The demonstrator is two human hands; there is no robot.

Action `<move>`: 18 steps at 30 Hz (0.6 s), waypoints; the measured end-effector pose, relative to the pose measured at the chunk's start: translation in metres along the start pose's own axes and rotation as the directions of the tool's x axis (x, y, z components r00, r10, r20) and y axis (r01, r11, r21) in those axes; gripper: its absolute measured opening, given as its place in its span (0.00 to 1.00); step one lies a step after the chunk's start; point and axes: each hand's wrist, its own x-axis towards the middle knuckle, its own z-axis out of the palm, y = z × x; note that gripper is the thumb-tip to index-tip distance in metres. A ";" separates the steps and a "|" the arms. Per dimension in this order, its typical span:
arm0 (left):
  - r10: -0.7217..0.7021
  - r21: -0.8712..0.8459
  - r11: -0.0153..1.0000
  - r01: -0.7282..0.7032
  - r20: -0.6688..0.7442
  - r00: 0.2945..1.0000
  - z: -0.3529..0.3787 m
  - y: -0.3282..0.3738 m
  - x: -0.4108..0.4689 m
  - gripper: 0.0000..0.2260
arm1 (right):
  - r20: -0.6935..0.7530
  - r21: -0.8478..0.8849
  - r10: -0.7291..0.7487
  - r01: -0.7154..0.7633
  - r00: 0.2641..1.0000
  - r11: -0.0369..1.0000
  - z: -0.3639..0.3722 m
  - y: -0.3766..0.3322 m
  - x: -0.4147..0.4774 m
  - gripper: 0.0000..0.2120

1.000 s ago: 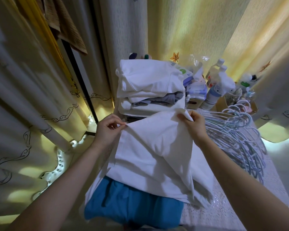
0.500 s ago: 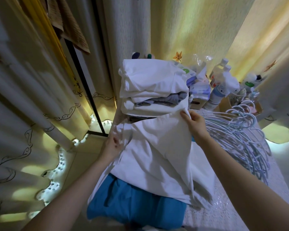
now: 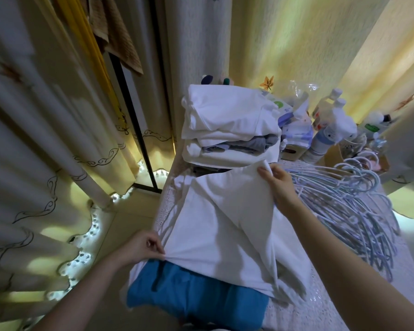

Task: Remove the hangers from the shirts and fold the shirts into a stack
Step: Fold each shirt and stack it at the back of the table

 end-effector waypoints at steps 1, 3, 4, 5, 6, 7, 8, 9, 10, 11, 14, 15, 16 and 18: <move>-0.029 0.043 0.999 0.028 0.043 0.999 0.000 -0.003 -0.004 0.07 | 0.056 -0.006 -0.016 0.017 0.998 1.000 0.008 -0.001 -0.009 0.06; -0.103 0.116 0.989 0.096 0.058 0.993 0.003 -0.006 -0.004 0.08 | 0.268 -0.049 -0.055 0.071 0.962 0.996 0.029 0.002 -0.033 0.07; -0.138 0.088 0.987 0.136 0.017 0.990 0.005 -0.003 0.000 0.08 | 0.433 -0.088 -0.049 0.096 0.900 0.992 0.041 0.007 -0.049 0.06; -0.166 0.003 0.986 0.166 -0.048 0.985 0.008 0.002 0.006 0.07 | 0.608 -0.141 0.010 0.095 0.794 0.985 0.051 0.012 -0.064 0.06; -0.207 -0.107 0.975 0.195 -0.116 0.972 0.010 0.011 0.014 0.07 | 0.760 -0.208 0.103 0.089 0.642 0.974 0.060 0.019 -0.078 0.10; -0.275 -0.226 0.945 0.237 -0.154 0.949 0.011 0.019 0.025 0.11 | 0.850 -0.277 0.193 0.105 0.491 0.955 0.065 0.028 -0.087 0.14; -0.367 -0.332 0.892 0.306 -0.140 0.920 0.013 0.028 0.034 0.17 | 0.872 -0.340 0.263 0.123 0.412 0.932 0.066 0.036 -0.090 0.16; -0.440 -0.411 0.833 0.370 -0.087 0.894 0.015 0.035 0.041 0.23 | 0.850 -0.385 0.295 0.132 0.436 0.914 0.061 0.042 -0.088 0.15; -0.483 -0.444 0.793 0.417 -0.042 0.875 0.018 0.040 0.049 0.28 | 0.791 -0.405 0.286 0.114 0.540 0.907 0.051 0.045 -0.082 0.13; -0.506 -0.438 0.782 0.444 -0.029 0.862 0.021 0.043 0.056 0.30 | 0.657 -0.425 0.259 0.065 0.708 0.903 0.037 0.047 -0.074 0.10; -0.514 -0.275 0.841 0.465 -0.144 0.845 0.030 0.048 0.070 0.38 | -0.158 -0.515 0.106 -0.173 0.982 0.840 -0.031 0.060 -0.049 0.08; -0.530 -0.247 0.838 0.486 -0.157 0.833 0.034 0.051 0.073 0.42 | -0.354 -0.503 0.116 -0.294 0.928 0.813 -0.055 0.066 -0.046 0.10; -0.547 -0.194 0.833 0.517 -0.161 0.821 0.038 0.054 0.074 0.47 | -0.461 -0.476 0.157 -0.393 0.873 0.786 -0.074 0.074 -0.045 0.14; -0.477 -0.033 0.877 0.479 -0.183 0.860 0.047 0.058 0.070 0.44 | -0.508 -0.456 0.264 -0.516 0.820 0.725 -0.099 0.090 -0.046 0.23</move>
